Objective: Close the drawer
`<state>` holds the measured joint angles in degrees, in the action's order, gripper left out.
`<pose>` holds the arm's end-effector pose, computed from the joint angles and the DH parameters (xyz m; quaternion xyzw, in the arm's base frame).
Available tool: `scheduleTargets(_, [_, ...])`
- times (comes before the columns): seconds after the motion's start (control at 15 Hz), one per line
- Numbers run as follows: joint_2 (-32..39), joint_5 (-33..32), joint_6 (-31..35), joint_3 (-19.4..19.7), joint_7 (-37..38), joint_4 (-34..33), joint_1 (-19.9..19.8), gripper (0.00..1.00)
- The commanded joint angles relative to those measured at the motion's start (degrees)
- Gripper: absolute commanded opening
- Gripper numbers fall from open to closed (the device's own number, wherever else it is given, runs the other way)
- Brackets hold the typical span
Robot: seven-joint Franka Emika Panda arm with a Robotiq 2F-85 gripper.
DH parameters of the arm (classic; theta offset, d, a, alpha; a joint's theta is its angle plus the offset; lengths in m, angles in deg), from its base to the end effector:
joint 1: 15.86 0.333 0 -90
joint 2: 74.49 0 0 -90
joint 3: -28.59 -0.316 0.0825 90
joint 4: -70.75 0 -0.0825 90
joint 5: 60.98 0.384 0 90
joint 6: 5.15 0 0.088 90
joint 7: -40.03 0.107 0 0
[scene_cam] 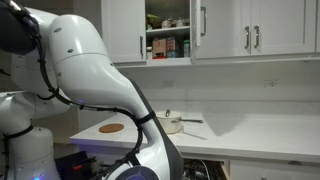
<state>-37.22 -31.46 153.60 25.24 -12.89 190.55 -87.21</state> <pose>0.1944 -0.5346 0.1063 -0.9235 0.3664 -0.1037 0.0461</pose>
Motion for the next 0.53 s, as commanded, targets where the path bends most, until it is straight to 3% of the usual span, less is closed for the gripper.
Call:
scheduleTargets(0.0, [2.36, -1.22, 3.73, -3.26, -0.15, -1.42, -3.17, 1.0])
scheduleTargets(0.4, [4.42, -4.47, 5.38, -5.62, 1.65, -1.16, -5.09, 1.0])
scheduleTargets(0.47, [4.55, -4.95, 5.52, -5.9, 1.75, -1.08, -5.31, 0.75])
